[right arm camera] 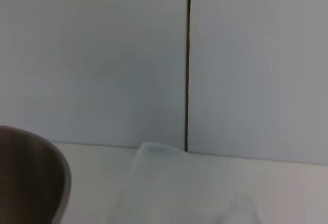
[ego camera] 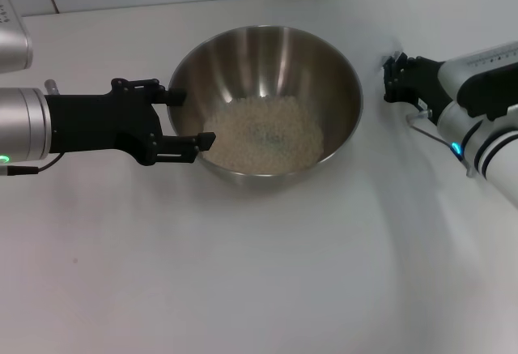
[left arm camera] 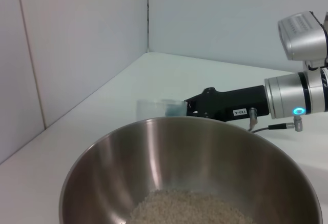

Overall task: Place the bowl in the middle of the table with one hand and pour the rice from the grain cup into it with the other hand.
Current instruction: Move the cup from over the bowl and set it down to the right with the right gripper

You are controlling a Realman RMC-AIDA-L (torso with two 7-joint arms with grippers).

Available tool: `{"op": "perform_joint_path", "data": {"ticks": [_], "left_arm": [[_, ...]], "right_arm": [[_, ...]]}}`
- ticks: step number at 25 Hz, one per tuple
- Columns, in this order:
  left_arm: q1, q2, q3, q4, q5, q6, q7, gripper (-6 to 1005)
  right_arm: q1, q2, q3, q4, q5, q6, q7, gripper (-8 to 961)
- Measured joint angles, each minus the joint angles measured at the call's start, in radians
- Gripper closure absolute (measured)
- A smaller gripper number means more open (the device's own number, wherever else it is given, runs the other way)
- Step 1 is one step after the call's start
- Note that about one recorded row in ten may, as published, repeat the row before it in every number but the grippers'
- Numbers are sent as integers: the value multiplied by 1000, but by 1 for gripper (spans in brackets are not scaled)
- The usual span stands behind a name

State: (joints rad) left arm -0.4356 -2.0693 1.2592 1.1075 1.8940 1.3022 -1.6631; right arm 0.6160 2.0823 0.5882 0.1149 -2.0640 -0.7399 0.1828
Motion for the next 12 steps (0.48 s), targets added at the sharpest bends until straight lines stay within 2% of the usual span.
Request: {"op": "perform_joint_path", "data": {"ticks": [4,9,12], "left_arm": [[0,0,0,0,0,0,-2,194],[-3,1,0,0,0,2,-4,194],[-5,1,0,0,0,5,-6,194]], "right_arm": [[-47,0,4,34,-1,-47,-2,916],[-115,-2,9,66,-1,-166,-3,731],[-152,-4,5,85,-1,-205,-4,490]]}}
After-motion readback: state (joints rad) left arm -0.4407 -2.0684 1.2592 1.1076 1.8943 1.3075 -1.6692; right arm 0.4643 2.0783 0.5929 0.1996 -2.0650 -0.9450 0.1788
